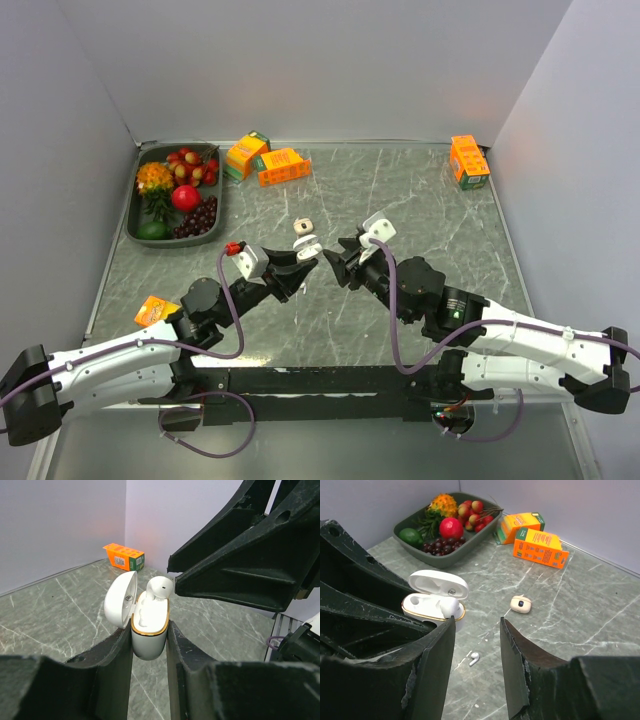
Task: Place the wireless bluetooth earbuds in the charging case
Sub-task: Pick up the earbud from the charging case.
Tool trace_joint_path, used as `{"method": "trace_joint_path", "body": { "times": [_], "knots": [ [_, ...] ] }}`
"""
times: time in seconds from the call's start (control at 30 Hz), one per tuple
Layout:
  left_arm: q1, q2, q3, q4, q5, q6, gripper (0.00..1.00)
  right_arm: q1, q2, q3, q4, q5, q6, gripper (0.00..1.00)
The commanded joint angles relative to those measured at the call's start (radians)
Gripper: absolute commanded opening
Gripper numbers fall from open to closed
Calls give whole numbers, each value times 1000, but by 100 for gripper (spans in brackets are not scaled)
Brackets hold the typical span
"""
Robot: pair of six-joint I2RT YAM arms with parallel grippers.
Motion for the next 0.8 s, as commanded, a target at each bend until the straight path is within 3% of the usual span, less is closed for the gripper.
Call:
{"method": "trace_joint_path", "body": {
  "times": [0.0, 0.77],
  "knots": [
    [-3, -18, 4, 64, 0, 6, 1, -4, 3, 56, 16, -16, 5, 49],
    [-3, -21, -1, 64, 0, 3, 1, -3, -29, 62, 27, 15, -21, 54]
  ]
}}
